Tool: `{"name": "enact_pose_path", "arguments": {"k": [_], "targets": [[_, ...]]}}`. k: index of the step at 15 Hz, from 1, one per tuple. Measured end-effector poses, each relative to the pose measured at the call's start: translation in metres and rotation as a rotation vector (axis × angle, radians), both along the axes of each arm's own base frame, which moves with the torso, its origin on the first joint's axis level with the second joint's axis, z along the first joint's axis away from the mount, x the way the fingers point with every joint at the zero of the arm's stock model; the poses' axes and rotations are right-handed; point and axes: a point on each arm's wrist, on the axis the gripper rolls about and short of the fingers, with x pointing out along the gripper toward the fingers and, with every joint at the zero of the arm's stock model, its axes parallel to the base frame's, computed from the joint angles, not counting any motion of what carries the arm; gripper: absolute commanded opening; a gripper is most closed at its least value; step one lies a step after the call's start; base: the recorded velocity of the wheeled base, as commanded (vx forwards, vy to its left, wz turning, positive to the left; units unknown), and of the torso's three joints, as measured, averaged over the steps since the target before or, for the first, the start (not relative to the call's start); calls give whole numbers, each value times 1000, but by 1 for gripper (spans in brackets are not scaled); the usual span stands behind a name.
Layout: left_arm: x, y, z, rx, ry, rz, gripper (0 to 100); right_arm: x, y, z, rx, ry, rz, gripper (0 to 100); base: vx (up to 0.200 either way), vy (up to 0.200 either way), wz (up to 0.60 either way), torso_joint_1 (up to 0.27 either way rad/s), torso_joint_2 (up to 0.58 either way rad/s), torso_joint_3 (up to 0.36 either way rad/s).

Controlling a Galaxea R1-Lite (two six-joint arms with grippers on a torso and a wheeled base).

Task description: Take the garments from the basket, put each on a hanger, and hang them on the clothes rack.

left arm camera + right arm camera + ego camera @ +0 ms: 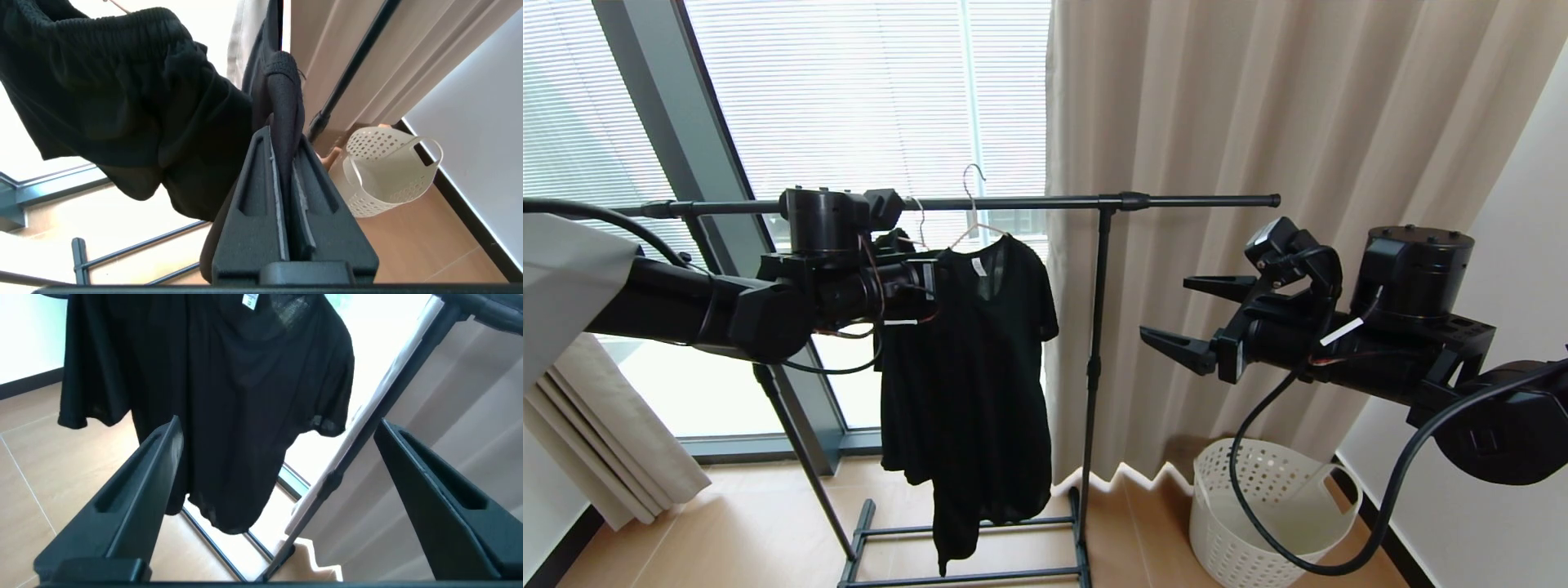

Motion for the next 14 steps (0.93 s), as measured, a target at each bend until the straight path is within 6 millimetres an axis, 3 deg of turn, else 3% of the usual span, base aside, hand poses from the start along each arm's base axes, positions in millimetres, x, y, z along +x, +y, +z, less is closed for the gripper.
{"name": "enact_pose_path", "arguments": {"k": [14], "targets": [[46, -13, -31, 9, 12, 15, 0, 3, 1, -4, -4, 7, 0, 100, 0, 0, 0, 0, 0, 0]]}}
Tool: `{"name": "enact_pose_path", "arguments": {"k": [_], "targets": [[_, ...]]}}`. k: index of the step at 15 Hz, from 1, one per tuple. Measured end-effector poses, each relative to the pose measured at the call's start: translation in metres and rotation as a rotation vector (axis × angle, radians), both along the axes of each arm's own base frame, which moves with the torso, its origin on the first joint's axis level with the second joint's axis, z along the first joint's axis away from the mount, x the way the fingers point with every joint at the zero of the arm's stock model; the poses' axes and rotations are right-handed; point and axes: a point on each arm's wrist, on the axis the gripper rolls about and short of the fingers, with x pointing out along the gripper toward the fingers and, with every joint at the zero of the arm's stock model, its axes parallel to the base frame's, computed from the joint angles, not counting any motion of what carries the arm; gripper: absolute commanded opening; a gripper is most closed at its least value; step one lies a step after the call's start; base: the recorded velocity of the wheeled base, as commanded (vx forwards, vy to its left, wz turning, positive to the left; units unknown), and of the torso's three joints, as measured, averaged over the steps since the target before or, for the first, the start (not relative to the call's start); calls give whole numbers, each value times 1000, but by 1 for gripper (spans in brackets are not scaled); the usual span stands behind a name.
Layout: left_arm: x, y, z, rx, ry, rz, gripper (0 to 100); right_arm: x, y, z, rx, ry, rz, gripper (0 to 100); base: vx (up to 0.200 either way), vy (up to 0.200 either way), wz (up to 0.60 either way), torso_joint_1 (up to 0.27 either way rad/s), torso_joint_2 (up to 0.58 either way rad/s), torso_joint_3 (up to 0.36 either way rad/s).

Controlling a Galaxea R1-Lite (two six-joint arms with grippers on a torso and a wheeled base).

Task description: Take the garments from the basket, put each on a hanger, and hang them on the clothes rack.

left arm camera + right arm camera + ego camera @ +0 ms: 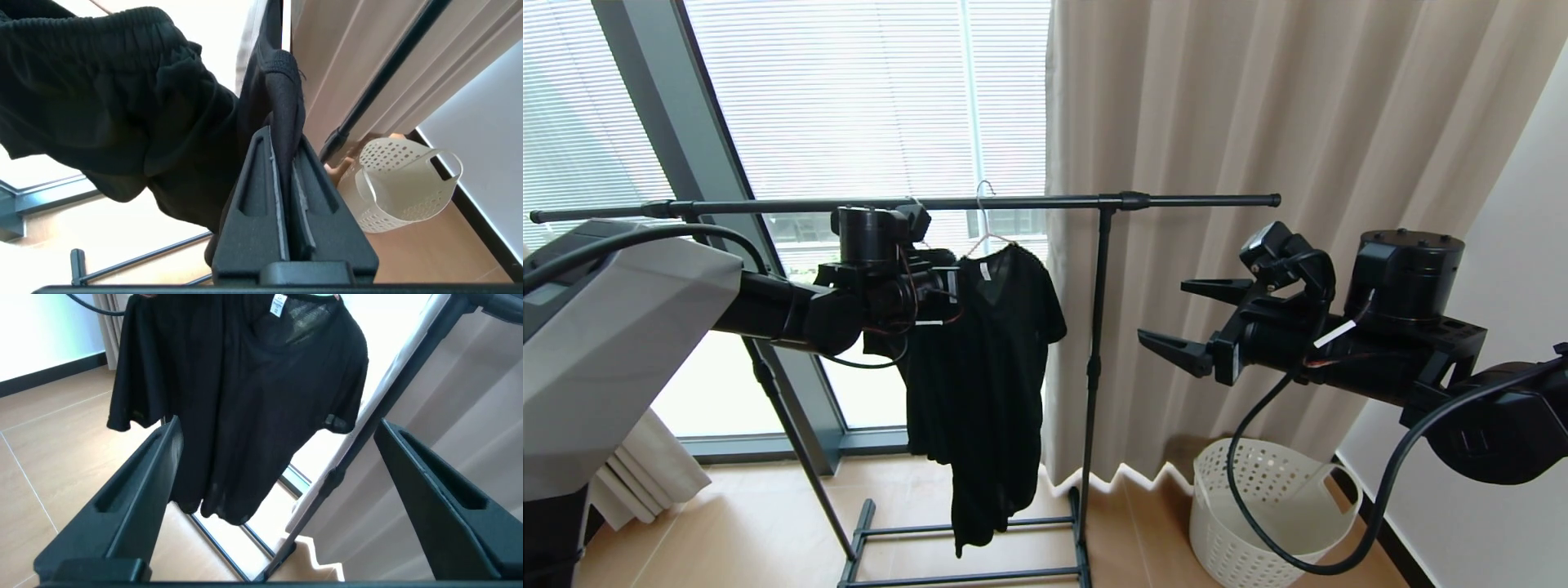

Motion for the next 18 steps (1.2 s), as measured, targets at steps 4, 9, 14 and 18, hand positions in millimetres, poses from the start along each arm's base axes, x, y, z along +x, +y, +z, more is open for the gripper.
{"name": "enact_pose_path", "arguments": {"k": [4, 9, 14, 18], "targets": [[3, -1, -7, 2, 17, 1, 0, 0, 0, 0, 0, -1, 0, 100, 0, 0, 0, 0, 0, 0], [5, -1, -13, 5, 28, 1, 0, 0, 0, -1, 0, 0, 0, 100, 0, 0, 0, 0, 0, 0], [5, -2, -17, 7, 38, 0, 0, 1, 0, -1, 0, 0, -1, 100, 0, 0, 0, 0, 0, 0], [2, -9, -22, 14, 53, -4, 0, 1, 0, 0, 1, -2, 0, 100, 0, 0, 0, 0, 0, 0]]}}
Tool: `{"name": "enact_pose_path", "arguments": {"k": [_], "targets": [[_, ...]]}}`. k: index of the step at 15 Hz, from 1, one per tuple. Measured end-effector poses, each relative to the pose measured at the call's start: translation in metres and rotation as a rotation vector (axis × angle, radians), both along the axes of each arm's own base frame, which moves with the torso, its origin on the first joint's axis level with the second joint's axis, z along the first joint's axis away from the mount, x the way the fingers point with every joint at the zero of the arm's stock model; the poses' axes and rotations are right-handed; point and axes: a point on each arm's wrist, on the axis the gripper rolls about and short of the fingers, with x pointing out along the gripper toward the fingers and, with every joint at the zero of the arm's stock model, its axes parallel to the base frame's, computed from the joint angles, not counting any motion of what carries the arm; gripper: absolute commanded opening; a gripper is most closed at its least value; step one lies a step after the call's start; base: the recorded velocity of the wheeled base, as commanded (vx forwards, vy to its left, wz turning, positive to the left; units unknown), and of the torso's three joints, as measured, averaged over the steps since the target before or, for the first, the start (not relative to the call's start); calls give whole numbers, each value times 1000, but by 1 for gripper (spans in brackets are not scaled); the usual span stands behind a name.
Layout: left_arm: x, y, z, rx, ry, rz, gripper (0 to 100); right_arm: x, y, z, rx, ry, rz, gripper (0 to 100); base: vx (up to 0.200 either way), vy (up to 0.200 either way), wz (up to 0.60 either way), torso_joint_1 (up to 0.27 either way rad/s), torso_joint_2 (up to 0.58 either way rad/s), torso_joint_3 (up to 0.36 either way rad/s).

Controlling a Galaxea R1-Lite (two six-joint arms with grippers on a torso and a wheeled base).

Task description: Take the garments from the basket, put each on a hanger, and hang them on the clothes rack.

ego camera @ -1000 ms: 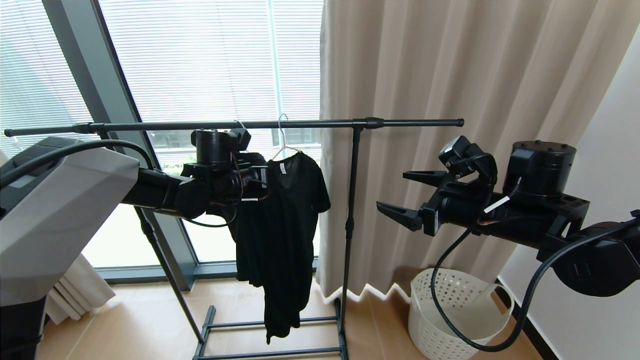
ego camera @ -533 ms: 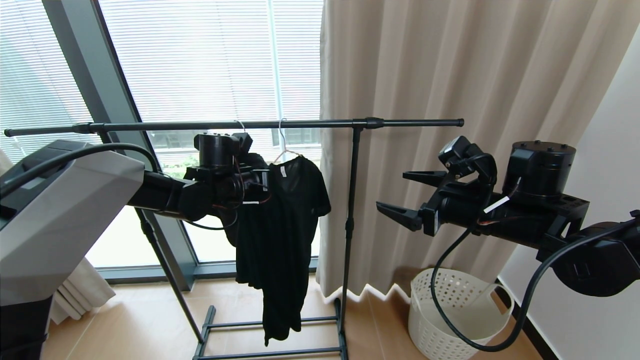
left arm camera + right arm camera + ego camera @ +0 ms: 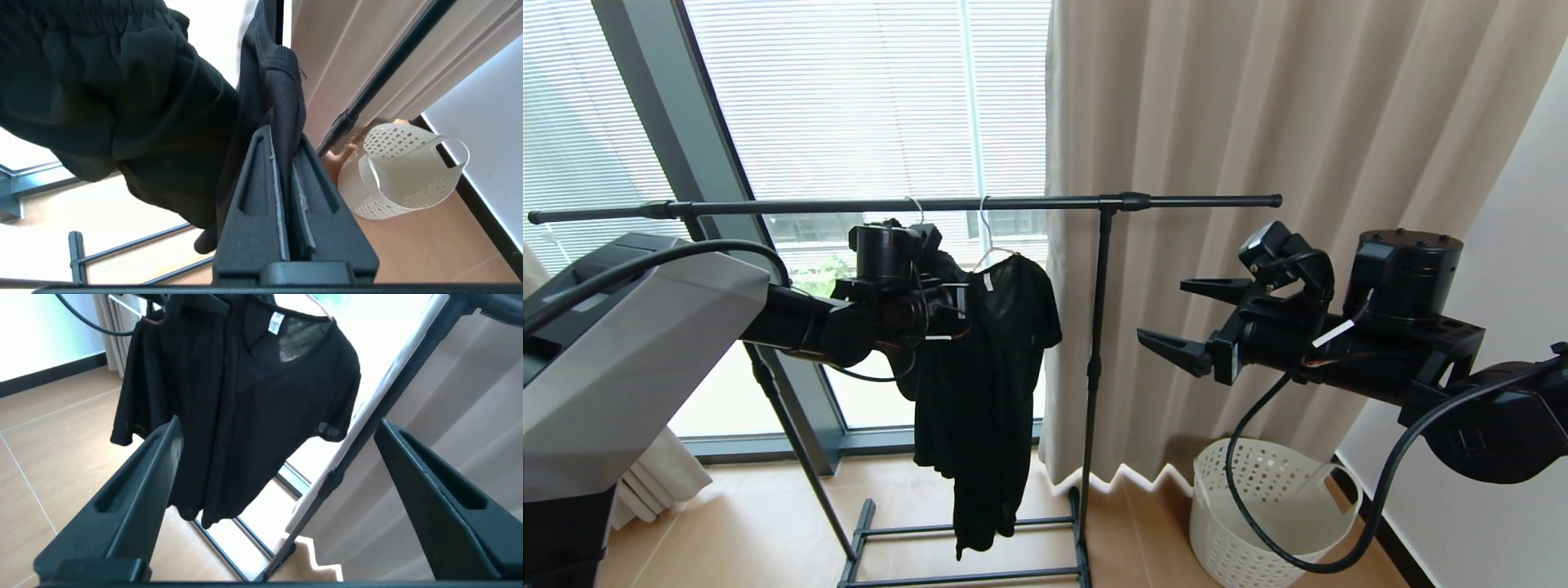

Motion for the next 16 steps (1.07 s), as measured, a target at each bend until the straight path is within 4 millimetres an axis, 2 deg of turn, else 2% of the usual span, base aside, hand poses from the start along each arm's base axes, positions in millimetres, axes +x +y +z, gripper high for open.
{"name": "enact_pose_path", "arguments": {"k": [4, 5, 11, 16], "targets": [[-1, -3, -4, 2, 12, -5, 0, 0, 0, 0, 0, -1, 0, 100, 0, 0, 0, 0, 0, 0], [0, -3, -4, -1, 12, -4, 100, 0, 0, 0, 0, -1, 0, 100, 0, 0, 0, 0, 0, 0], [-5, -8, -3, -21, 23, 8, 100, 0, 0, 0, 0, -1, 0, 100, 0, 0, 0, 0, 0, 0], [-31, -6, 33, -20, 1, 8, 100, 0, 0, 2, 2, -6, 0, 100, 0, 0, 0, 0, 0, 0]]}}
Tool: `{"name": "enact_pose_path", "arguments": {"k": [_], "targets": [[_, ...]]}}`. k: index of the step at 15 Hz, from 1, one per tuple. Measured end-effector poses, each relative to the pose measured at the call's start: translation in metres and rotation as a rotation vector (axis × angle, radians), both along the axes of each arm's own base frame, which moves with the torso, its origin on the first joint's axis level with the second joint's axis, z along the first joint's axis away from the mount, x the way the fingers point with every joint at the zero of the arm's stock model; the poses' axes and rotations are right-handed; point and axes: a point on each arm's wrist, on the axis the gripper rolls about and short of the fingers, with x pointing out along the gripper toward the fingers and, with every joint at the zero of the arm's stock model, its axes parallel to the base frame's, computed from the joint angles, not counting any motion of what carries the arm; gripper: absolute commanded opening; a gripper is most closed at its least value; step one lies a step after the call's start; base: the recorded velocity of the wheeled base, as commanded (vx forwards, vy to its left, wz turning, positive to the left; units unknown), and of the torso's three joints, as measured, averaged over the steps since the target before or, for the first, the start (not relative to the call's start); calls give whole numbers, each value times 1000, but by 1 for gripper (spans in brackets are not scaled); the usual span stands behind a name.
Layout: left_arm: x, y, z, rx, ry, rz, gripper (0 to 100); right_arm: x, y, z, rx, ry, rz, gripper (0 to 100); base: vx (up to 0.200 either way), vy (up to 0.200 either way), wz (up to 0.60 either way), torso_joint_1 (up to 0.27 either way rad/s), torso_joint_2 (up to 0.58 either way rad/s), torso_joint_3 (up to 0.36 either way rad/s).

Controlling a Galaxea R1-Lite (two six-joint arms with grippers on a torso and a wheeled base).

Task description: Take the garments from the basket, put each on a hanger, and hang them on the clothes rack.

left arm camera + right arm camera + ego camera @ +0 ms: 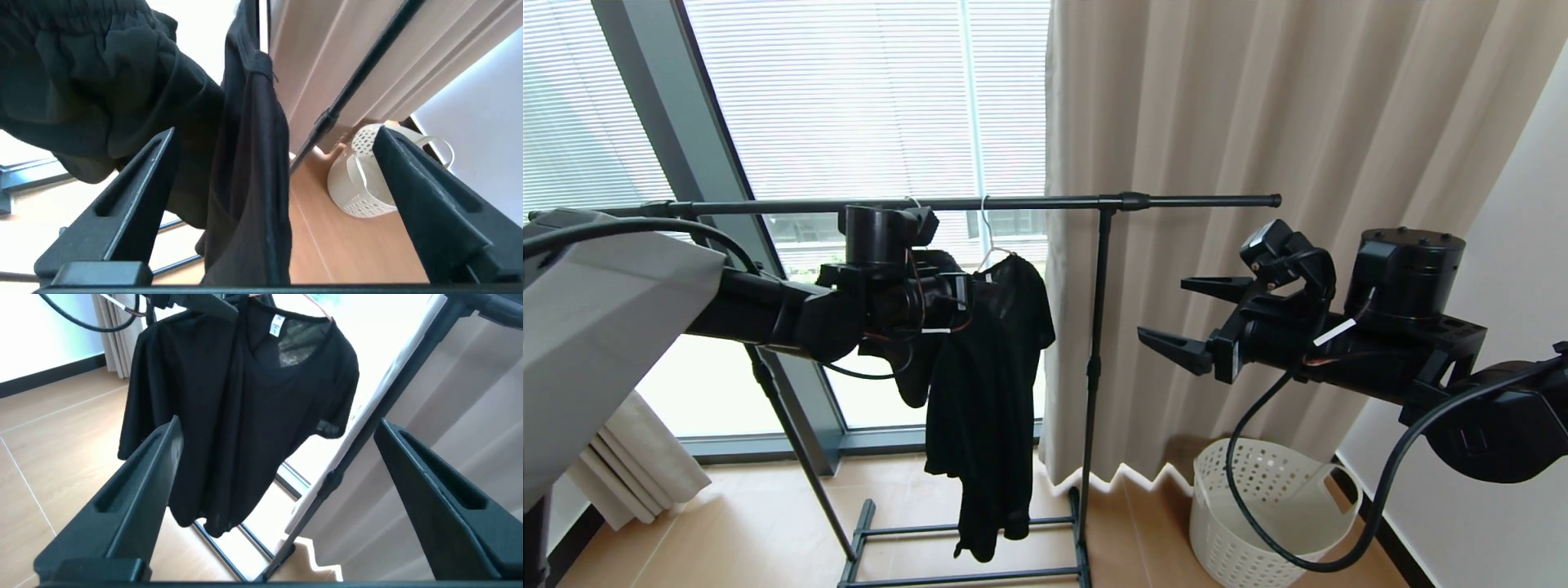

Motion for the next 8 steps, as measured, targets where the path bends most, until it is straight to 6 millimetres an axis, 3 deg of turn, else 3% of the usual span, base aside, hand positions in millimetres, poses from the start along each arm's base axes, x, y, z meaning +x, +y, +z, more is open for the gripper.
{"name": "enact_pose_path", "arguments": {"k": [4, 8], "targets": [[-48, 7, 38, -6, -20, -19, 100, -5, -2, 3, 3, -8, 0, 100, 0, 0, 0, 0, 0, 0], [-123, 26, 53, 0, -2, -40, 100, -17, -7, 11, 9, -25, -11, 100, 0, 0, 0, 0, 0, 0]]}}
